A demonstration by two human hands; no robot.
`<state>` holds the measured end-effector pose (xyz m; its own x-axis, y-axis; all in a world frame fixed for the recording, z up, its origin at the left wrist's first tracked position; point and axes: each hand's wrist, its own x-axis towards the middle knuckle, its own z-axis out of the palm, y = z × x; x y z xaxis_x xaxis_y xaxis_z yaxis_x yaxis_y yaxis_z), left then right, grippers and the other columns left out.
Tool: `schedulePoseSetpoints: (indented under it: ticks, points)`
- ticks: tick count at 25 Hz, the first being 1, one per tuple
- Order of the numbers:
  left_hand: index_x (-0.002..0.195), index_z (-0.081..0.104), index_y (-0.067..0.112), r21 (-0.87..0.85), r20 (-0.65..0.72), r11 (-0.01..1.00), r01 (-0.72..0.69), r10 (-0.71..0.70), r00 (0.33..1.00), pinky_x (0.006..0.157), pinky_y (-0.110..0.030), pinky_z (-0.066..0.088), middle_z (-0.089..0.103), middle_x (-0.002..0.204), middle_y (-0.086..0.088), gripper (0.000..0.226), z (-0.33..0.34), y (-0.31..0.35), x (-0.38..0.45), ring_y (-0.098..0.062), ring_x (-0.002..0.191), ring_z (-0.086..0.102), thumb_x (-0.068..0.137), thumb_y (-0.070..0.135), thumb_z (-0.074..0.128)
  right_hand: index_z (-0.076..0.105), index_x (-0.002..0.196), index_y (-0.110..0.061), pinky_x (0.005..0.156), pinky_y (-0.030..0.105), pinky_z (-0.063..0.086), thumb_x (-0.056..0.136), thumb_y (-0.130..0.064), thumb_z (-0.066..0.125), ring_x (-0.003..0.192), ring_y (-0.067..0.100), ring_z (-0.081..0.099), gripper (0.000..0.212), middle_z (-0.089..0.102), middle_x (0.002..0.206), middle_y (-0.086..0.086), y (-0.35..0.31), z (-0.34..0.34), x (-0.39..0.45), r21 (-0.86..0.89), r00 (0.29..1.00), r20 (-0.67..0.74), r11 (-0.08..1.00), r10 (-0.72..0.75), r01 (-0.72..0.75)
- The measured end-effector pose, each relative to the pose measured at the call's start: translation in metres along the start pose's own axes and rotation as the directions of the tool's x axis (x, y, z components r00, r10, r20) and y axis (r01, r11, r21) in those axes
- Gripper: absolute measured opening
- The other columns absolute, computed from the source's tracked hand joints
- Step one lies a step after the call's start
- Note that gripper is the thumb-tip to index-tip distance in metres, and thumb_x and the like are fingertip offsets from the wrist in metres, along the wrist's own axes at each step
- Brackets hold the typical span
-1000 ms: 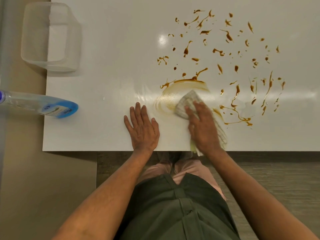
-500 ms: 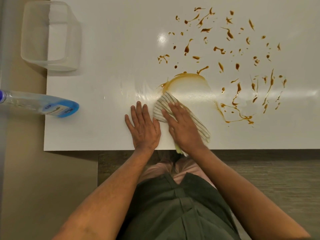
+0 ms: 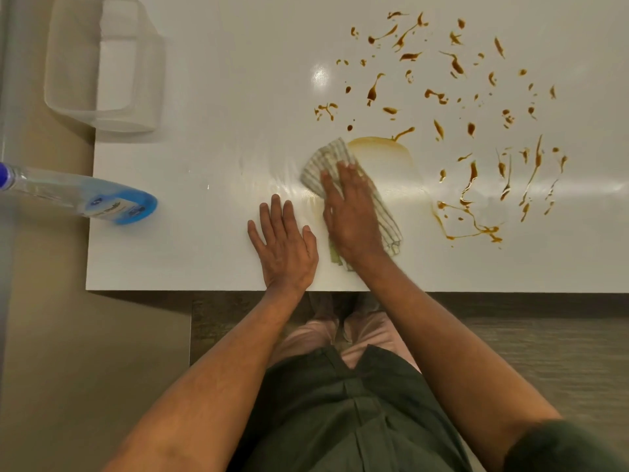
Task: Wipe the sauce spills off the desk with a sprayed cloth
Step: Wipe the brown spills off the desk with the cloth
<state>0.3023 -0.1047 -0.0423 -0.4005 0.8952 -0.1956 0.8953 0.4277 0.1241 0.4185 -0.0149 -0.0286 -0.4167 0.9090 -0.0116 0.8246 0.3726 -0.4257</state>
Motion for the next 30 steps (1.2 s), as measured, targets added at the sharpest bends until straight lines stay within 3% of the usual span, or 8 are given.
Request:
schedulePoseSetpoints:
  ticks: [4, 9, 11, 16, 19, 22, 26, 30]
  points:
    - [0.16, 0.034, 0.01, -0.132, -0.041, 0.99, -0.044, 0.039, 0.998, 0.127, -0.059, 0.021, 0.028, 0.172, -0.012, 0.064, -0.007, -0.019, 0.011, -0.034, 0.159, 0.025, 0.104, 0.041, 0.031, 0.035, 0.164, -0.023, 0.131, 0.052, 0.022, 0.107, -0.026, 0.048, 0.162, 0.031, 0.02, 0.059, 0.026, 0.173, 0.011, 0.052, -0.018, -0.06, -0.078, 0.969, 0.124, 0.971, -0.215, 0.225]
    - [0.169, 0.01, 0.011, 0.01, -0.045, 0.998, -0.067, 0.067, 0.997, 0.131, -0.062, 0.005, 0.001, 0.178, -0.012, 0.076, -0.008, -0.053, 0.035, -0.034, 0.165, 0.0, 0.106, 0.052, 0.023, 0.036, 0.163, -0.02, 0.131, 0.056, 0.02, 0.108, -0.021, 0.046, 0.161, 0.039, 0.019, 0.056, 0.027, 0.172, 0.017, 0.061, -0.025, -0.021, -0.092, 0.973, -0.097, 0.971, 0.21, -0.219]
    - [0.169, 0.008, 0.012, 0.04, -0.048, 0.996, -0.074, 0.076, 0.996, 0.131, -0.063, 0.006, 0.001, 0.178, -0.011, 0.077, -0.005, -0.052, 0.036, -0.034, 0.165, 0.0, 0.106, 0.054, 0.021, 0.036, 0.163, -0.019, 0.132, 0.056, 0.018, 0.108, -0.021, 0.044, 0.161, 0.041, 0.018, 0.056, 0.026, 0.172, 0.02, 0.035, -0.014, 0.01, -0.055, 0.957, -0.152, 0.964, 0.249, -0.259]
    - [0.168, 0.013, 0.012, 0.051, -0.037, 0.996, -0.07, 0.072, 0.997, 0.13, -0.064, 0.01, 0.005, 0.178, -0.01, 0.075, -0.008, -0.053, 0.037, -0.034, 0.165, 0.003, 0.106, 0.053, 0.019, 0.036, 0.164, -0.023, 0.134, 0.051, 0.014, 0.109, -0.024, 0.045, 0.163, 0.037, 0.015, 0.056, 0.022, 0.174, 0.018, -0.021, 0.013, 0.017, -0.013, 1.0, 0.008, 0.999, -0.029, 0.029]
    - [0.168, 0.013, 0.011, 0.054, -0.031, 0.996, -0.073, 0.075, 0.997, 0.13, -0.064, 0.009, 0.004, 0.178, -0.011, 0.074, -0.013, -0.051, 0.035, -0.034, 0.165, 0.002, 0.106, 0.051, 0.018, 0.03, 0.165, -0.031, 0.134, 0.048, 0.014, 0.109, -0.029, 0.044, 0.164, 0.03, 0.013, 0.058, 0.02, 0.175, 0.011, 0.013, 0.005, -0.038, -0.076, 0.975, 0.109, 0.977, -0.192, 0.201]
    - [0.169, 0.01, 0.011, 0.072, -0.015, 0.995, -0.063, 0.065, 0.998, 0.13, -0.064, 0.009, 0.001, 0.178, -0.011, 0.074, -0.012, -0.051, 0.036, -0.033, 0.165, 0.0, 0.107, 0.051, 0.018, 0.028, 0.165, -0.039, 0.134, 0.048, 0.014, 0.109, -0.034, 0.042, 0.164, 0.026, 0.012, 0.058, 0.017, 0.176, 0.004, 0.065, -0.021, -0.058, -0.127, 0.993, 0.112, 0.99, -0.046, 0.06]
    - [0.169, 0.008, 0.011, 0.073, -0.013, 0.995, -0.063, 0.064, 0.998, 0.13, -0.064, 0.008, 0.0, 0.178, -0.011, 0.075, -0.009, -0.051, 0.036, -0.034, 0.165, -0.001, 0.107, 0.052, 0.018, 0.034, 0.164, -0.027, 0.132, 0.054, 0.018, 0.111, -0.028, 0.041, 0.163, 0.035, 0.015, 0.054, 0.023, 0.174, 0.015, 0.058, -0.025, -0.005, -0.113, 0.975, -0.073, 0.97, 0.208, -0.216]
    - [0.168, 0.013, 0.011, 0.068, -0.024, 0.995, -0.068, 0.07, 0.997, 0.13, -0.064, 0.008, 0.003, 0.178, -0.011, 0.071, -0.01, -0.051, 0.037, -0.033, 0.165, 0.002, 0.107, 0.045, 0.019, 0.038, 0.163, -0.021, 0.133, 0.052, 0.015, 0.106, -0.021, 0.047, 0.162, 0.041, 0.016, 0.057, 0.023, 0.172, 0.022, -0.006, 0.002, 0.048, -0.021, 0.991, -0.058, 0.992, 0.122, -0.123]
